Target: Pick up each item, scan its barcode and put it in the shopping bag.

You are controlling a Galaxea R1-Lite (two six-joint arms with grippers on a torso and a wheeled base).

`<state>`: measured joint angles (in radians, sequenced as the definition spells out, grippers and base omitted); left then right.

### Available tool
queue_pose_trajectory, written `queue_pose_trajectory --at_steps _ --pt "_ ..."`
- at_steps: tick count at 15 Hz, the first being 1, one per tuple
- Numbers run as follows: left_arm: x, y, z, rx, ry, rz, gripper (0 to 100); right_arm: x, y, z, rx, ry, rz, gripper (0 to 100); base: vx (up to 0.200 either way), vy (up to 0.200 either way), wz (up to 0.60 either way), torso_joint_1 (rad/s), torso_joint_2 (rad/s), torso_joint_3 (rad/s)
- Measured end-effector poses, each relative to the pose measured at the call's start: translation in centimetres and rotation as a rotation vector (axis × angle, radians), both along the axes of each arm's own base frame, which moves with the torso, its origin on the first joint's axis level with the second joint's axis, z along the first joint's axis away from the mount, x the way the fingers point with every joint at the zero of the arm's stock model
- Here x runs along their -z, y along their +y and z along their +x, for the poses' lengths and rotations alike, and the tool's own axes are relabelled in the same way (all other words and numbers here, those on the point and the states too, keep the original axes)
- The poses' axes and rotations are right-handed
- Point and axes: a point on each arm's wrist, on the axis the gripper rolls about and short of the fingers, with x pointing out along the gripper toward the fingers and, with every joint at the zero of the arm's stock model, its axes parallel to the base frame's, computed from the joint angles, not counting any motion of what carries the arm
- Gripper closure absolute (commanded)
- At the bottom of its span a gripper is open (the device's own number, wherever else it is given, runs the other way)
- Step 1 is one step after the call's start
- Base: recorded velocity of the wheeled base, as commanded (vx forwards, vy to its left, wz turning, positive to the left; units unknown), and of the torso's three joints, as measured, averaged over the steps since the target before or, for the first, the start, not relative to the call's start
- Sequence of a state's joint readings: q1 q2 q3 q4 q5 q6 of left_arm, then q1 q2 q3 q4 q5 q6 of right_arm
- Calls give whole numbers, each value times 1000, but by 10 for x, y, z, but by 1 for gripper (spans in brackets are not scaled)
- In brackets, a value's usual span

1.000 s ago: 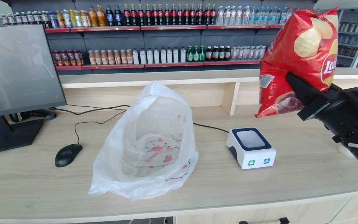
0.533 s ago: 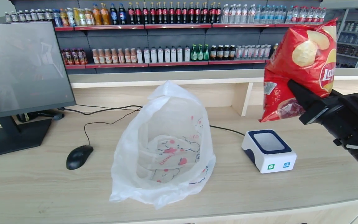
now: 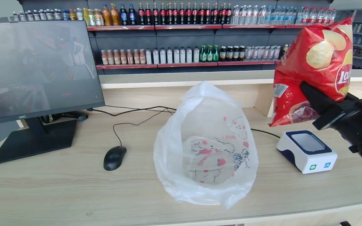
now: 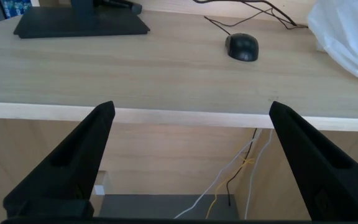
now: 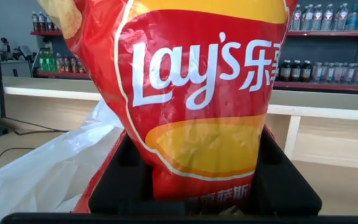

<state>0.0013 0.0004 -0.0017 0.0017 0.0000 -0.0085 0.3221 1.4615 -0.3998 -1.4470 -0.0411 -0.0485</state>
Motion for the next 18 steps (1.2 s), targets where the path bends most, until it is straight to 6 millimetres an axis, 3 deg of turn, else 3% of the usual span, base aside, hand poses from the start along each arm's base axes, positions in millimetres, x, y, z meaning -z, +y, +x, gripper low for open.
queue_pose_trajectory --at_steps 6,9,12,14,16,18 --pt "0 0 0 1 0 1 0 7 -5 -20 -32 11 -31 100 0 33 0 0 0 2" --pt "0 0 0 1 0 1 0 -2 2 -25 -89 -25 -15 100 0 0 0 0 0 0" --pt "0 0 0 1 0 2 0 -9 29 -26 -184 -28 11 100 0 0 0 0 0 0" --pt "0 0 0 1 0 3 0 -14 58 -28 -220 48 115 100 0 0 0 0 0 0" --pt "0 0 0 1 0 3 0 -19 83 -20 -163 167 297 100 0 0 0 0 0 0" --pt "0 0 0 1 0 3 0 -16 102 -6 -135 272 364 100 0 0 0 0 0 0"
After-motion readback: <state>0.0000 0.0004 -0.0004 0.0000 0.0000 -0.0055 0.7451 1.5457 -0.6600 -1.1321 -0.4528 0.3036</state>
